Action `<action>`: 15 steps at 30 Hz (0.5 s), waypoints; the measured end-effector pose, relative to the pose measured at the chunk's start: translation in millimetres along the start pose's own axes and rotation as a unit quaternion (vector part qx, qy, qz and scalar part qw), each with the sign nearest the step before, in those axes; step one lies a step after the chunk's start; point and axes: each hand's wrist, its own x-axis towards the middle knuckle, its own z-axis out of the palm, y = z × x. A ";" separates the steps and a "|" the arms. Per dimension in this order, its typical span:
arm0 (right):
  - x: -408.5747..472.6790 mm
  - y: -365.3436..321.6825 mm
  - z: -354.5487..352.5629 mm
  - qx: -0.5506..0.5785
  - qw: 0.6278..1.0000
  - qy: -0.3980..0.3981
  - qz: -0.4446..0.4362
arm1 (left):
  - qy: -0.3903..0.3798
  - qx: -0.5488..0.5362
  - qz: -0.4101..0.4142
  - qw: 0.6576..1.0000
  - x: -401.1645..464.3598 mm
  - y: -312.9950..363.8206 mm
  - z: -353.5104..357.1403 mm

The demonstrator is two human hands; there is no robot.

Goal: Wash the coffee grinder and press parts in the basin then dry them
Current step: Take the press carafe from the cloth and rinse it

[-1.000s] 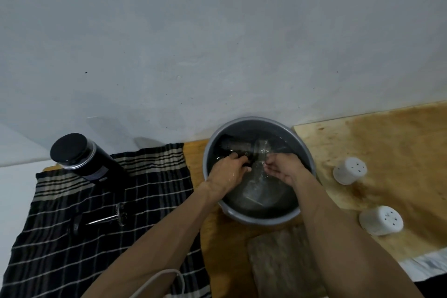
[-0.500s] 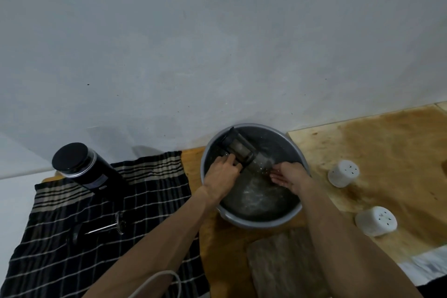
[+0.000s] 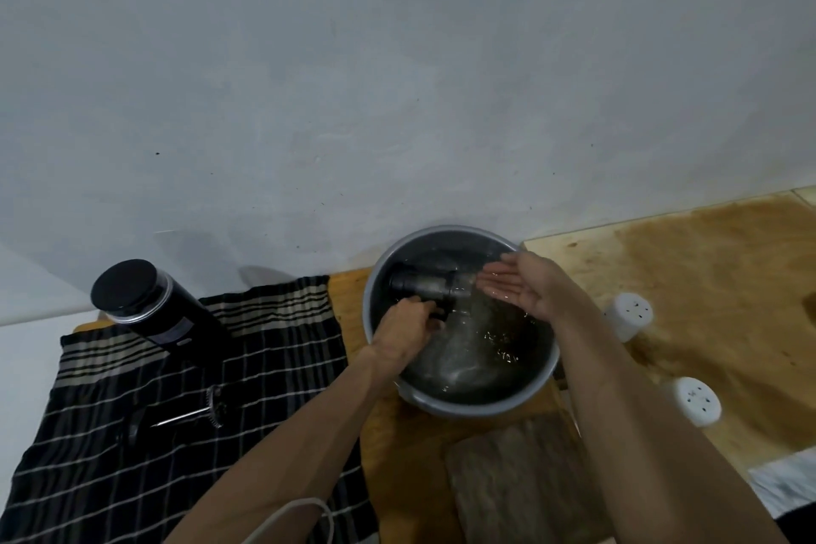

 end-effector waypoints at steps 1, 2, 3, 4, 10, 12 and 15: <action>0.3 -1.6 -1.7 -0.027 1.000 0.007 -0.012 | -0.003 -0.003 0.000 1.000 -0.7 0.1 0.1; 1.7 -0.9 -3.8 -0.051 0.998 0.020 -0.021 | -0.006 -0.008 0.001 1.000 -1.3 0.4 -0.1; 4.0 2.7 -5.0 -0.079 0.996 0.045 -0.024 | -0.005 -0.009 0.003 1.000 -1.8 0.3 0.1; 8.9 8.8 -7.1 -0.100 0.992 0.078 -0.025 | 0.002 -0.003 0.005 1.000 -1.9 0.4 0.3; 11.5 37.2 -0.1 -0.100 0.987 0.116 0.049 | 0.112 0.128 0.058 0.984 -1.3 -4.3 1.0; 4.6 29.5 2.0 -0.016 0.997 0.064 0.043 | 0.143 0.178 0.065 0.972 3.0 -6.9 -4.6; -3.2 6.3 1.6 -0.002 1.000 0.000 0.000 | 0.167 0.266 0.088 0.945 14.5 -11.4 -12.7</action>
